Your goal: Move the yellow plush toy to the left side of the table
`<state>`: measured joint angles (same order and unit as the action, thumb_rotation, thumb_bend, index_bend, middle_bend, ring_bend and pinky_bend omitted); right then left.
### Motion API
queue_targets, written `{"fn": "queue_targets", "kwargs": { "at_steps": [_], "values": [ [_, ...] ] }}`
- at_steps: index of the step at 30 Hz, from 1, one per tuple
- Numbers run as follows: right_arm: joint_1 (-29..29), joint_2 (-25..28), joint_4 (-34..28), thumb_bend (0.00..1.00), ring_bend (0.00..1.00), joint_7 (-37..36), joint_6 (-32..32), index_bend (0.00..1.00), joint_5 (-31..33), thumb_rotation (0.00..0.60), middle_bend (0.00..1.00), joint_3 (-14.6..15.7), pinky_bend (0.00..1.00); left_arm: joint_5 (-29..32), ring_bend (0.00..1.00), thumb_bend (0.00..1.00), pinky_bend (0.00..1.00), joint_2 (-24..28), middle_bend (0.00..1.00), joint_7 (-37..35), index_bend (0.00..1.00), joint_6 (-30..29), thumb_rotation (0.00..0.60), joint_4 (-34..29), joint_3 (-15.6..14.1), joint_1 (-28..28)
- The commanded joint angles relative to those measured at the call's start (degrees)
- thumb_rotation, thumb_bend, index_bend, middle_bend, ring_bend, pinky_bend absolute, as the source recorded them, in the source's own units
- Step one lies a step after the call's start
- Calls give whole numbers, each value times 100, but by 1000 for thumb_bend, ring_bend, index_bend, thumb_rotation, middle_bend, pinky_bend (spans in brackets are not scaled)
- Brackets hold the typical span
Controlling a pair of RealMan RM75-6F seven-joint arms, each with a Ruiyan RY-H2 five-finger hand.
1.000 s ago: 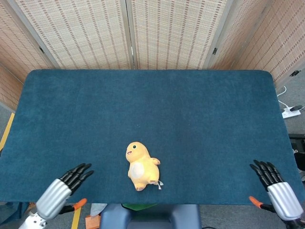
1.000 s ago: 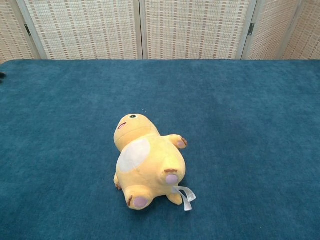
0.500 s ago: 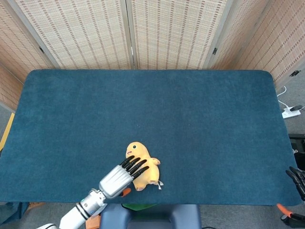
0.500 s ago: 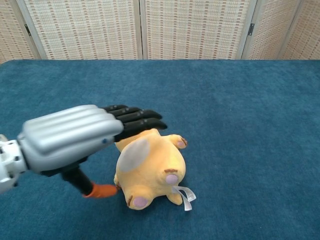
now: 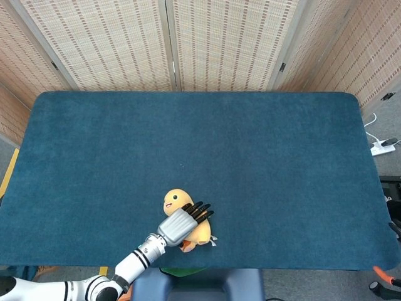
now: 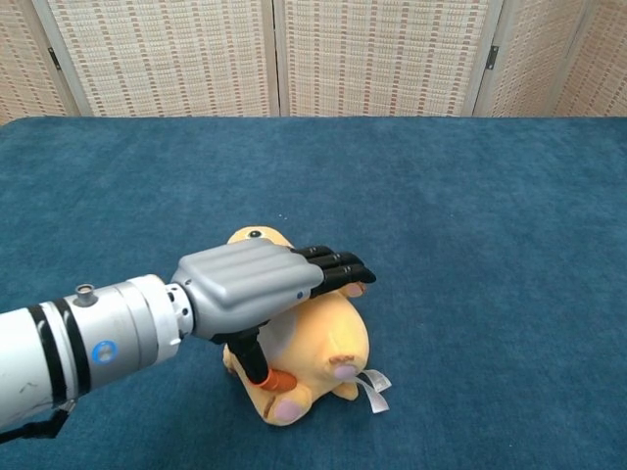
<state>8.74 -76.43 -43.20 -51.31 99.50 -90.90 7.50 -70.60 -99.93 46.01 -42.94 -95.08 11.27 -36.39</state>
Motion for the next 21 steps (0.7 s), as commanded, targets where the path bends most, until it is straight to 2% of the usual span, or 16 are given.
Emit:
{"fn": "queue_targets", "kwargs": {
  "at_steps": [1,2,4,7,10,15,17,21],
  "values": [
    [21,-27,49,111,0,-41,-22,0,-25,600,0,-31,0,-120,403,396,776,-188,493,93,475,-515,600,137,-139,-19],
    [20,-30,56,111,0,-51,-32,0,-57,600,0,-25,0,-286,491,459,869,-213,588,65,563,-710,600,159,-211,13],
    [20,-31,55,110,0,-39,-30,0,-112,600,0,-14,0,-554,603,552,969,-206,714,-42,673,-985,600,143,-319,75],
    [36,-15,19,111,0,10,13,0,-197,600,0,4,0,-1192,697,624,1000,-147,814,-315,732,-1556,600,140,-525,214],
    [66,20,-48,111,0,66,54,0,-247,600,0,6,0,-1770,718,641,1000,147,843,-539,741,-2022,600,-30,-818,373],
    [154,124,-266,110,0,280,164,0,-264,600,0,-32,0,-2685,718,643,1000,1052,846,-1054,743,-2723,600,-465,-1478,703],
    [180,163,-393,110,0,448,213,0,-296,600,0,-36,0,-2964,718,643,1000,1404,846,-1298,743,-3006,600,-478,-1641,814],
    [188,287,-724,111,0,910,299,0,-375,600,0,-51,0,-3141,716,630,1000,1976,842,-1876,743,-3175,600,-363,-1951,952]
  ]
}}
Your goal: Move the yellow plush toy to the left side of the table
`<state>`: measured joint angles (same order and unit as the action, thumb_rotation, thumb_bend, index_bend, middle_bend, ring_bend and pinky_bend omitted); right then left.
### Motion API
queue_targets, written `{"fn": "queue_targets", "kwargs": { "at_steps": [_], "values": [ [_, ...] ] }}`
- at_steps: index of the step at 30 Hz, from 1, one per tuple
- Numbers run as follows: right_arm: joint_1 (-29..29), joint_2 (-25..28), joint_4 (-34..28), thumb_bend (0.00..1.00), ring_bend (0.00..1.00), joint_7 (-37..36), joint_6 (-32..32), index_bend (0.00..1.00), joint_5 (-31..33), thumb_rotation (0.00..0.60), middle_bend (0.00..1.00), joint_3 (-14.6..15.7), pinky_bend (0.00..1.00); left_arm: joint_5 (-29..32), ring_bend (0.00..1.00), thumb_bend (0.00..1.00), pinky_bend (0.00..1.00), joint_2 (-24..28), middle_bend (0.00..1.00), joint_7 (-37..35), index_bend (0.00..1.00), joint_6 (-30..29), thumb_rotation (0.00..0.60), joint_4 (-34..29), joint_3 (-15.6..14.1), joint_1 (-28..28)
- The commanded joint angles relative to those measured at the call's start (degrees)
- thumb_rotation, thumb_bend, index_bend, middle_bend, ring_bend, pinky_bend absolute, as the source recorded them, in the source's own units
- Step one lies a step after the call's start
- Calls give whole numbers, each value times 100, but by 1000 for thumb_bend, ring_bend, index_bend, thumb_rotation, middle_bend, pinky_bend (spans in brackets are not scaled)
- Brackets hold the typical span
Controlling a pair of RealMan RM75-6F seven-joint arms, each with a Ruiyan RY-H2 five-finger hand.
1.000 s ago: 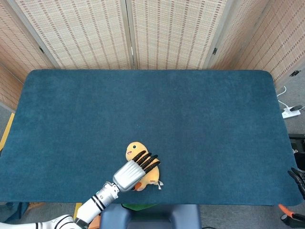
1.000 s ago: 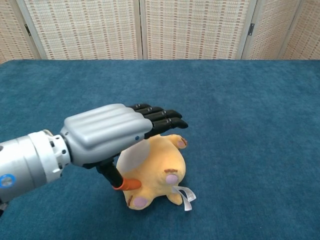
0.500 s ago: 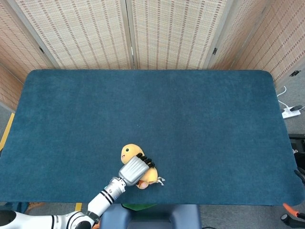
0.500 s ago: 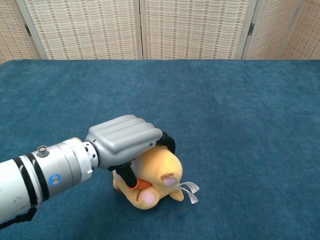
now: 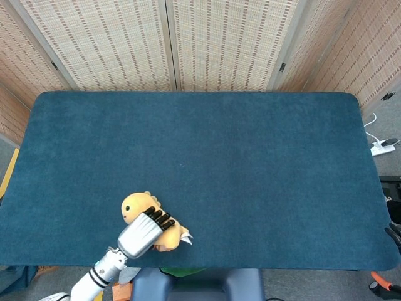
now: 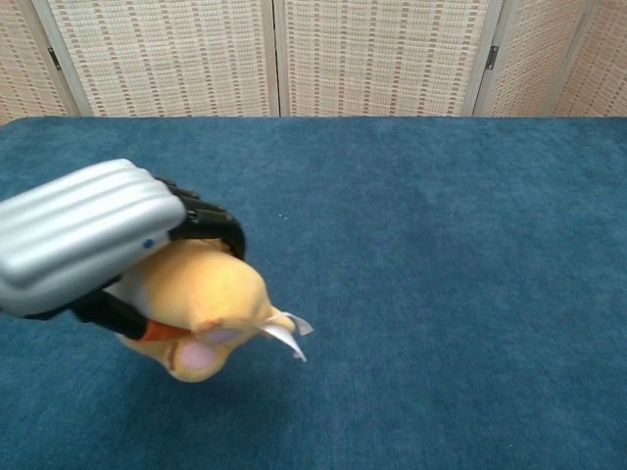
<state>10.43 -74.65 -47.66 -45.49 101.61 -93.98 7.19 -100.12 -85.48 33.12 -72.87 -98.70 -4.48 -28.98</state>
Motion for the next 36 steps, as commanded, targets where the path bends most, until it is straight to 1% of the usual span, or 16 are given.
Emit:
{"fn": "queue_targets", "kwargs": {
  "at_steps": [1,6,8,12,15,18,20,21,22,24,25,27,28,31,33,36],
  "values": [
    [21,141,-390,111,0,438,126,0,-92,600,0,-27,0,-181,715,624,1000,644,839,-745,743,-166,600,64,-432,223],
    [47,303,-1076,112,0,1260,212,0,-324,600,0,62,0,-153,714,601,1000,975,831,-1557,743,-217,600,803,-548,297],
    [32,365,-1381,113,0,1614,146,0,-397,600,0,102,0,-143,714,596,1000,990,827,-1995,742,-233,600,1213,-528,285],
    [-15,477,-1900,120,0,2083,2,0,-474,600,0,138,0,-84,714,591,1000,908,821,-2349,740,-174,600,2080,-474,283],
    [-30,540,-2194,139,0,2380,-67,0,-513,600,0,149,0,13,714,585,1000,926,816,-2739,735,-29,600,2506,-534,311],
    [-57,577,-2401,141,0,2588,-145,0,-540,600,0,149,0,39,702,533,999,998,776,-3142,686,152,600,2717,-659,321],
    [-90,586,-2500,141,0,2700,-242,0,-546,600,0,154,0,81,652,487,957,1111,685,-3290,580,364,600,2702,-742,295],
    [-104,589,-2537,141,0,2738,-275,0,-556,600,0,156,0,99,618,467,912,1159,630,-3328,519,441,600,2669,-766,283],
    [-115,595,-2571,141,0,2768,-299,0,-565,600,0,158,0,125,565,438,837,1216,552,-3385,433,524,600,2608,-790,270],
    [-127,602,-2630,142,0,2833,-303,0,-584,600,0,144,0,197,444,379,689,1393,392,-3674,262,724,600,2351,-856,226],
    [-130,603,-2646,142,0,2853,-298,0,-592,600,0,138,0,225,389,357,645,1487,327,-3820,190,827,600,2217,-892,193],
    [-140,605,-2676,142,0,2871,-298,0,-623,600,0,138,0,230,213,296,536,1658,139,-4068,32,938,600,1978,-923,125],
    [-144,603,-2679,143,0,2878,-301,0,-637,600,0,140,0,212,135,272,478,1690,61,-4130,0,905,600,1932,-912,121],
    [-144,587,-2658,147,0,2862,-307,0,-668,600,0,153,0,138,33,253,378,1737,1,-4343,0,688,600,1819,-875,173],
    [-138,580,-2629,157,0,2826,-296,0,-678,600,0,158,0,55,6,247,342,1801,0,-4579,0,542,600,1706,-880,197],
    [-121,580,-2590,167,0,2784,-237,0,-714,600,0,162,0,-54,0,245,311,1967,0,-4747,0,389,600,1508,-896,213]
  ]
}}
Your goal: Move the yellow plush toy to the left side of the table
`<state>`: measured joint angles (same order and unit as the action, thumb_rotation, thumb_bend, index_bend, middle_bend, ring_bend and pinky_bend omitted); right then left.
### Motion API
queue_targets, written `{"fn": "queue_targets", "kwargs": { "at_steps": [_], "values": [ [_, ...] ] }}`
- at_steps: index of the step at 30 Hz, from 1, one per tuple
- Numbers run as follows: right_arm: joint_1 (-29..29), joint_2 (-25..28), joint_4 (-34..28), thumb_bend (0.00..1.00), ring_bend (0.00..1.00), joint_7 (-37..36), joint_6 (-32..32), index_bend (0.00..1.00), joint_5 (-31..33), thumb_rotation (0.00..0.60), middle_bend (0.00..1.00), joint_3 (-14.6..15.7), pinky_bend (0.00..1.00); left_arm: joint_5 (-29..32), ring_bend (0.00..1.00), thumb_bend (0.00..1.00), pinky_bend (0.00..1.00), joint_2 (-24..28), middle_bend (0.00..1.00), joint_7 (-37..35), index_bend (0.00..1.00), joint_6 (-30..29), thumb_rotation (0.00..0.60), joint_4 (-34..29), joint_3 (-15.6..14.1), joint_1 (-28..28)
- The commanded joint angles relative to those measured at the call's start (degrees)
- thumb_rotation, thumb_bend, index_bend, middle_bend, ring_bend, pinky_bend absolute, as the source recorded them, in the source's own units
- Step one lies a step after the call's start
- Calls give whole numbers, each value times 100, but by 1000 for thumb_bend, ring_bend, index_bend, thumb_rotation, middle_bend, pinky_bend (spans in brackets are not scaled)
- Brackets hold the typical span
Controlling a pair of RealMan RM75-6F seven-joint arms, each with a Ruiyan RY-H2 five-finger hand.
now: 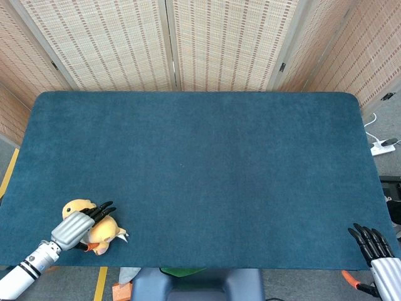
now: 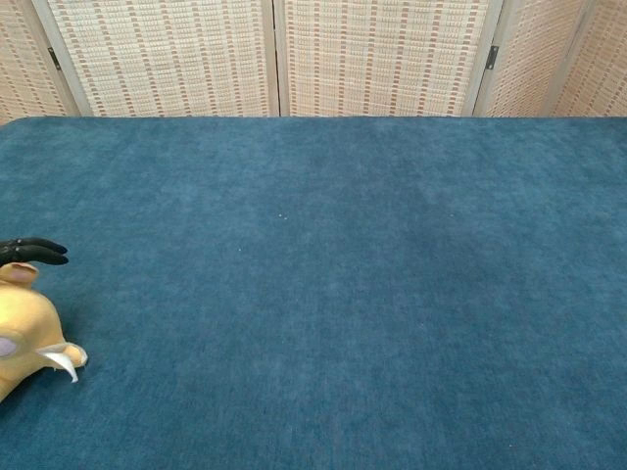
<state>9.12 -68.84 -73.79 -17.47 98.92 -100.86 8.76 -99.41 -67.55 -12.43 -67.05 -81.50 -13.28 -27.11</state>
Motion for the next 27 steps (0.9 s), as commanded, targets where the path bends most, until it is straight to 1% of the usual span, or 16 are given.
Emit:
{"fn": "queue_targets", "kwargs": {
  "at_steps": [1,5,9,12,19,21,23,24,26,27],
  "values": [
    [13,1,34,167,0,-27,52,0,-41,600,0,5,0,-155,0,244,304,218,0,-218,0,-261,600,-275,-15,45],
    [9,-12,88,169,0,-92,109,0,-97,600,0,3,0,-333,0,244,301,453,0,-618,0,-494,600,-631,-116,113],
    [-27,-31,137,169,0,-133,114,0,-191,600,0,27,0,-536,0,243,291,649,0,-922,0,-818,600,-821,-193,218],
    [-52,-36,155,169,0,-151,135,0,-283,600,0,54,0,-615,0,244,278,763,0,-967,0,-1051,600,-865,-223,343],
    [-21,-74,251,169,0,-215,248,0,-378,600,0,100,0,-583,0,243,257,784,0,-946,0,-1179,600,-799,-225,551],
    [0,-75,264,169,0,-227,281,0,-373,600,0,104,0,-583,0,244,250,836,0,-947,0,-1353,600,-778,-200,650],
    [14,-67,260,169,0,-234,324,0,-366,600,0,93,0,-526,0,245,241,943,0,-889,0,-1596,600,-749,-192,824],
    [26,-66,264,169,0,-206,368,0,-350,600,0,66,0,-410,0,246,233,1034,0,-809,0,-1763,600,-728,-198,998],
    [46,-81,253,169,0,-93,427,0,-284,600,0,-12,0,-90,0,255,200,1159,0,-543,0,-1983,600,-720,-201,1335],
    [55,-96,224,169,0,10,443,0,-226,600,0,-71,0,192,0,260,183,1130,0,-292,0,-2239,600,-681,-123,1624]
  ]
}}
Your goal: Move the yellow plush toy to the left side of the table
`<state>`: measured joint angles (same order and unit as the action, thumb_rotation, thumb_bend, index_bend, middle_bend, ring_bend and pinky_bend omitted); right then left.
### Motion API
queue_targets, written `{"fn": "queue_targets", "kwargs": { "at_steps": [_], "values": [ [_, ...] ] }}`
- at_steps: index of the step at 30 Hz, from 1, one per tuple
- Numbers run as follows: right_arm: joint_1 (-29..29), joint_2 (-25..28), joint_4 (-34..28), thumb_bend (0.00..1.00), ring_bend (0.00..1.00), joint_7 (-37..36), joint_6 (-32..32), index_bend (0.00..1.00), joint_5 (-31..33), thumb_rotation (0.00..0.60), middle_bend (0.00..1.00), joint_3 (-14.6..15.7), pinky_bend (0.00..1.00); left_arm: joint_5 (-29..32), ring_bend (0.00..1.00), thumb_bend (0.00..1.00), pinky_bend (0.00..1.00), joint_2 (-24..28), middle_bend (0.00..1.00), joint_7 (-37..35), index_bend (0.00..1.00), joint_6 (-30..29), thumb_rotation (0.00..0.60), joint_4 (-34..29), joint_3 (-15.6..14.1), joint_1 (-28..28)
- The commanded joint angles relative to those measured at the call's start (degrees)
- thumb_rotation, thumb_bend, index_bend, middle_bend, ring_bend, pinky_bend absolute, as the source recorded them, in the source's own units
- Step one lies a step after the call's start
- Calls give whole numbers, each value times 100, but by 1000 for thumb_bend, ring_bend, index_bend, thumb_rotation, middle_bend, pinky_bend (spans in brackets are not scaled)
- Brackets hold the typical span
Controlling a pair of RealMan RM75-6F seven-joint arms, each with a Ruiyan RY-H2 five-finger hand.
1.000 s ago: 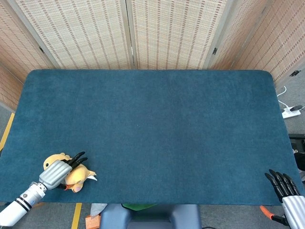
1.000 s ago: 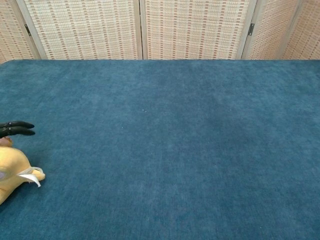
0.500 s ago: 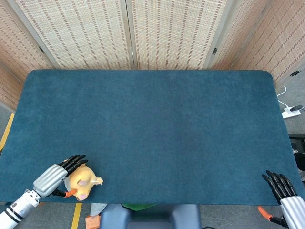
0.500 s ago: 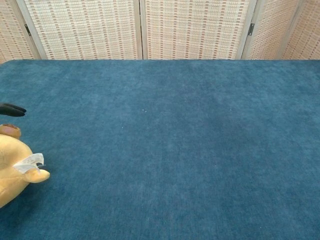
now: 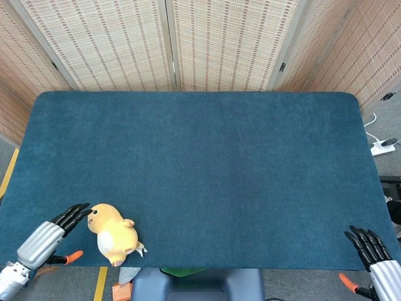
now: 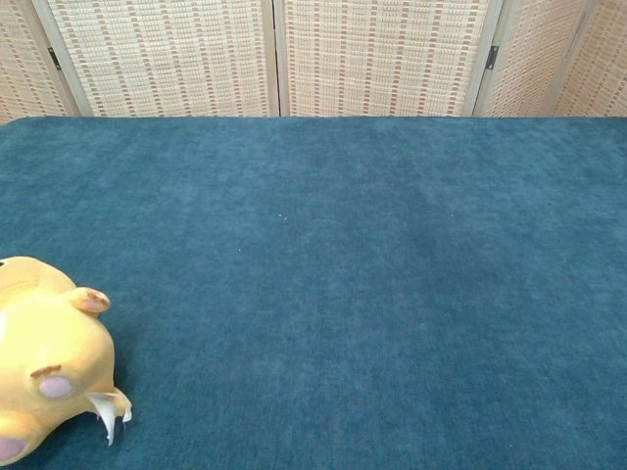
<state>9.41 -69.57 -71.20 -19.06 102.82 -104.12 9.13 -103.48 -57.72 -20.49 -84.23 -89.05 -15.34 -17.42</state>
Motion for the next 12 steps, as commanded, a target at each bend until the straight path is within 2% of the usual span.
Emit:
{"fn": "queue_targets", "kwargs": {
  "at_steps": [1,3,5,7,9,12],
  "values": [
    [27,-35,-70,169,0,254,57,0,146,600,0,-154,0,829,0,265,167,58,0,712,0,-771,600,130,175,899],
    [26,-54,-201,168,0,526,19,0,268,600,0,-259,0,1363,0,268,148,-304,0,1099,0,-1395,600,330,450,1461],
    [28,-33,-414,168,0,955,-84,0,411,600,0,-346,0,1743,0,272,133,-720,0,1061,0,-1895,600,550,704,1899],
    [17,1,-658,167,0,1272,-127,0,469,600,0,-408,0,1873,0,278,127,-927,0,807,0,-2035,600,717,796,2100],
    [-3,13,-840,167,0,1437,-125,0,460,600,0,-452,0,1685,0,283,126,-894,0,701,0,-2026,600,839,734,2143],
    [-28,55,-1063,167,0,1530,-198,0,471,600,0,-458,0,1565,0,285,125,-896,0,640,0,-2054,600,896,788,2178]
  ]
}}
